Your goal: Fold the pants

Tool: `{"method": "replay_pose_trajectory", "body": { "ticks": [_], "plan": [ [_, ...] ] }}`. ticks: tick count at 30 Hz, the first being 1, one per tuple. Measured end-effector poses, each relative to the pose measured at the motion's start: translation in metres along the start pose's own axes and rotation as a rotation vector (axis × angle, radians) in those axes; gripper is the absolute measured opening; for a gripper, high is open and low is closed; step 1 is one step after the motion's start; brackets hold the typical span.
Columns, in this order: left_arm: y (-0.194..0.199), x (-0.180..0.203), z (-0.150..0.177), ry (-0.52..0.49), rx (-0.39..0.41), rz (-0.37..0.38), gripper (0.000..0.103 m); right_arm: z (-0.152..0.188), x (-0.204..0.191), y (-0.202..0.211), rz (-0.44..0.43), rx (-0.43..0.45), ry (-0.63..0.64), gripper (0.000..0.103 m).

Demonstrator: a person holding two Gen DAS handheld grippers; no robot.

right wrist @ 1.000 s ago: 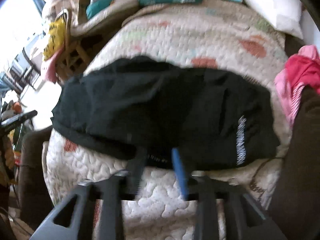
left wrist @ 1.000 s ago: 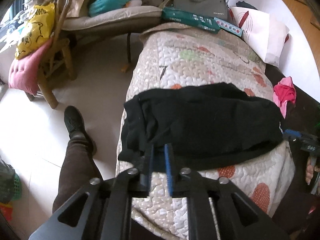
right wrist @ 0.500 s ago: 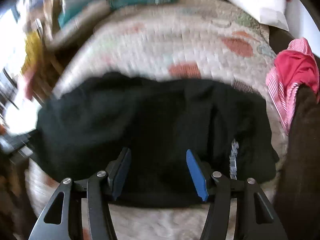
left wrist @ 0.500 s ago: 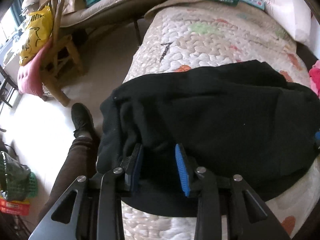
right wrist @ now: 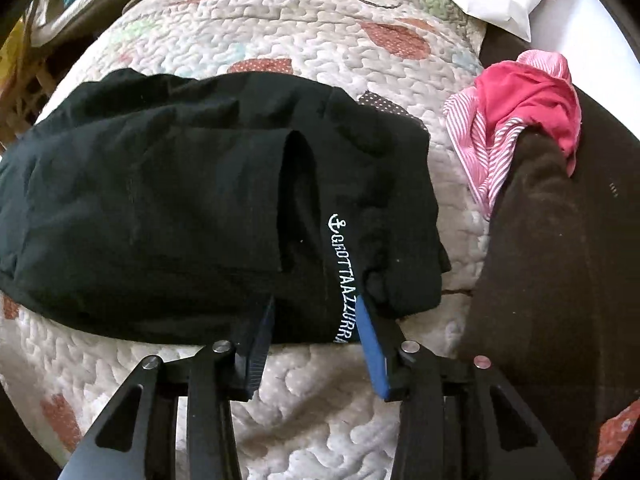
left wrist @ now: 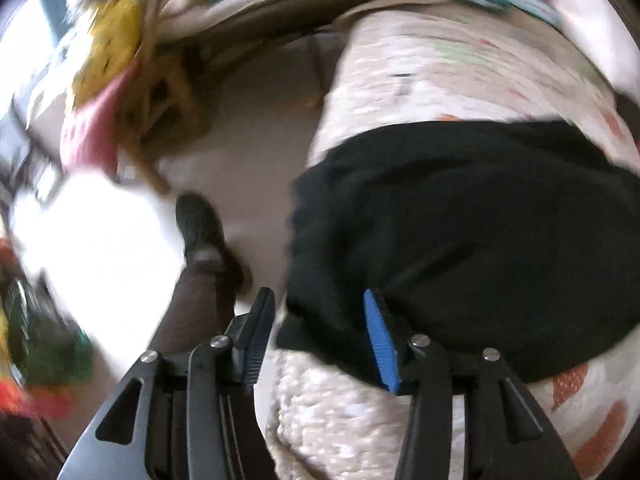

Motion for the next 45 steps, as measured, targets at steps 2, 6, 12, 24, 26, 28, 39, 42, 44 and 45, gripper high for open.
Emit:
{"method": "replay_pose_trajectory", "body": {
  "ticks": [2, 6, 12, 24, 26, 28, 39, 42, 44, 45],
  "plan": [
    [-0.003, -0.021, 0.005, 0.138, -0.027, 0.063, 0.057, -0.001, 0.0, 0.0, 0.006, -0.002, 0.001, 0.043],
    [-0.005, -0.042, 0.013, 0.314, -0.057, 0.087, 0.064, -0.002, -0.003, 0.014, 0.034, 0.023, 0.004, 0.046],
    [-0.003, -0.051, 0.029, 0.557, -0.033, 0.185, 0.065, -0.024, -0.044, 0.062, 0.037, 0.179, 0.067, 0.065],
    [0.007, -0.053, 0.053, 0.777, 0.099, 0.4, 0.061, -0.044, -0.278, 0.091, -0.459, 0.18, 0.484, 0.067],
    [-0.004, -0.043, 0.055, 0.772, 0.071, 0.431, 0.061, -0.043, -0.315, 0.087, -0.507, 0.125, 0.526, 0.067],
    [-0.013, -0.034, 0.056, 0.784, 0.054, 0.485, 0.061, -0.045, -0.335, 0.081, -0.532, 0.085, 0.531, 0.067],
    [-0.022, -0.022, 0.045, 0.768, 0.092, 0.557, 0.059, -0.051, -0.454, 0.046, -0.524, -0.031, 0.684, 0.069],
    [-0.02, -0.019, 0.039, 0.718, 0.101, 0.535, 0.036, -0.036, -0.482, 0.037, -0.432, -0.015, 0.819, 0.072],
    [-0.017, -0.017, 0.036, 0.688, 0.113, 0.537, 0.023, -0.024, -0.494, 0.028, -0.347, -0.011, 0.91, 0.072],
    [-0.016, -0.016, 0.035, 0.674, 0.118, 0.539, 0.02, -0.017, -0.498, 0.024, -0.307, -0.01, 0.95, 0.072]
  ]
}}
Point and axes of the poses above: each gripper's, at about its wrist camera, not at the fingertips, and y roughly against the way its jaws point, x to its right, z to its underside, the point moved 6 cm from there along -y, roughly the way its jaws point, and after that the axes turned 11 degrees about -y, right-handed, at the moved point
